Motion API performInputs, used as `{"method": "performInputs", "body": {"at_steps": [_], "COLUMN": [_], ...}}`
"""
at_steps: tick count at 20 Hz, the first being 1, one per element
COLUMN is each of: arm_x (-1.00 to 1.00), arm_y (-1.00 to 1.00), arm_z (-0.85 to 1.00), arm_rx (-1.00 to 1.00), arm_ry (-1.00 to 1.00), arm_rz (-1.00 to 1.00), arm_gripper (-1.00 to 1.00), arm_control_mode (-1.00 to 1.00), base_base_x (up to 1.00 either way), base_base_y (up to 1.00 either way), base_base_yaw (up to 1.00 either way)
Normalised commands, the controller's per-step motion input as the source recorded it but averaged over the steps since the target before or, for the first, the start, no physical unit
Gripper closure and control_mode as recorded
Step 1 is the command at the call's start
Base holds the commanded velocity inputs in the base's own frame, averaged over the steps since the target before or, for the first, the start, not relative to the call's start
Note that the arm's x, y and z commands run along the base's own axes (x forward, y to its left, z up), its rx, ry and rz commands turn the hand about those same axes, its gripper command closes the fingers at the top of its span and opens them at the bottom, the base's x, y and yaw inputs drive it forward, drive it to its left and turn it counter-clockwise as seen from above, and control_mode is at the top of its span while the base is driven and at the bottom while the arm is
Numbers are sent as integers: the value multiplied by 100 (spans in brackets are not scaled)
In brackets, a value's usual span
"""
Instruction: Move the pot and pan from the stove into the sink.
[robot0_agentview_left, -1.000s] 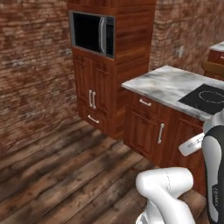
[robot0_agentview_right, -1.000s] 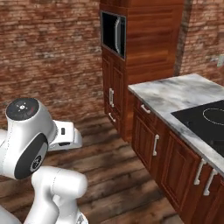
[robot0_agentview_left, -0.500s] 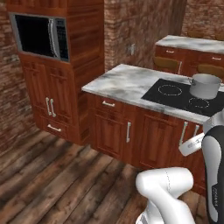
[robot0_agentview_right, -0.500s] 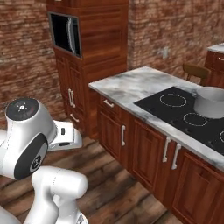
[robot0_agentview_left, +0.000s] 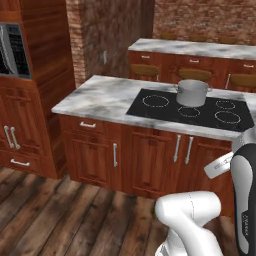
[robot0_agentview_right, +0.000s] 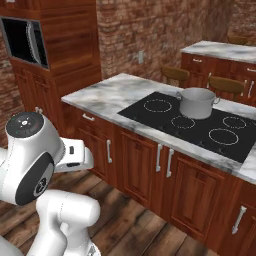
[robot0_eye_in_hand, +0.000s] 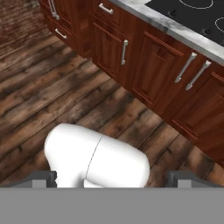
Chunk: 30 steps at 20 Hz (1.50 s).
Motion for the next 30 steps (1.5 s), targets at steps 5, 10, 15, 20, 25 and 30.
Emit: {"method": "performInputs", "body": {"at_steps": [5, 10, 15, 20, 25, 30], "arm_x": [0, 0, 0, 0, 0, 0], "arm_y": [0, 0, 0, 0, 0, 0], "arm_z": [0, 0, 0, 0, 0, 0], "arm_rx": [0, 0, 0, 0, 0, 0], "arm_ry": [0, 0, 0, 0, 0, 0], "arm_rz": [0, 0, 0, 0, 0, 0], "arm_gripper": [-100, -100, -100, -100, -100, -100], "arm_control_mode": [100, 100, 100, 100, 100, 100], "base_base_x": [0, 0, 0, 0, 0, 0], "base_base_y": [-13, -18, -19, -18, -9, 0], "base_base_yaw": [-40, -38, -36, -36, -33, -6]}}
